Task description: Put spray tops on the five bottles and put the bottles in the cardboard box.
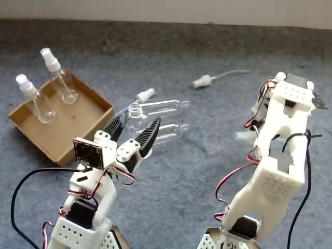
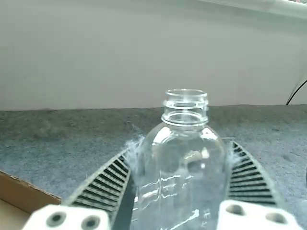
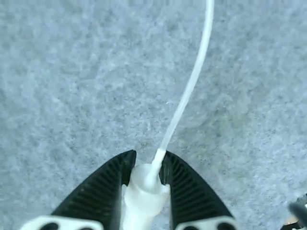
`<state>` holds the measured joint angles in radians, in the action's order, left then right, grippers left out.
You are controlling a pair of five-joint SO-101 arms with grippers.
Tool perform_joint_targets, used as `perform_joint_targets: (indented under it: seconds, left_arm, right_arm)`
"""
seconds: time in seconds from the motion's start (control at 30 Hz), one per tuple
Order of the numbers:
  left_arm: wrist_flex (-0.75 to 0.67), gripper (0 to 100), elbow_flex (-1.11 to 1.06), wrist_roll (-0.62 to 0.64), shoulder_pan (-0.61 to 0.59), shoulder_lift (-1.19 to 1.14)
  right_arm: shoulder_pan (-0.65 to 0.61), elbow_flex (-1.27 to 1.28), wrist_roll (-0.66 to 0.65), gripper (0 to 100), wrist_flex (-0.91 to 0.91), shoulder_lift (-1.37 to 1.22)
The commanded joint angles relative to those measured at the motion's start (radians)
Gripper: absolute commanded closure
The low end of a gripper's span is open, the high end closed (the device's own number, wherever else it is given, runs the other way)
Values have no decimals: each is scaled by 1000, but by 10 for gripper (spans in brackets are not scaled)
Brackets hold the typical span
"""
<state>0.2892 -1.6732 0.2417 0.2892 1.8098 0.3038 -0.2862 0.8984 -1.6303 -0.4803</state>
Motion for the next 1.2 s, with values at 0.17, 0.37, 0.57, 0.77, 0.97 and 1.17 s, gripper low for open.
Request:
perform_joint_targets:
  seconds: [0.17, 0.37, 0.57, 0.77, 0.97, 1.17]
  left_arm:
    - [0, 853, -22, 6, -15, 12]
    - [0, 853, -22, 6, -15, 12]
    - [0, 853, -22, 6, -15, 12]
    - [0, 853, -22, 6, -15, 12]
    - [0, 853, -22, 6, -15, 12]
    - [0, 853, -22, 6, -15, 12]
  right_arm:
    - [-12, -31, 3, 994, 8, -131]
    - [-15, -53, -51, 989, 30, -157]
    - [-51, -53, -51, 988, 25, -162]
    - [-90, -53, -109, 988, 31, -157]
    - [-124, -54, -163, 968, 36, -160]
    - [-114, -53, -163, 752, 91, -163]
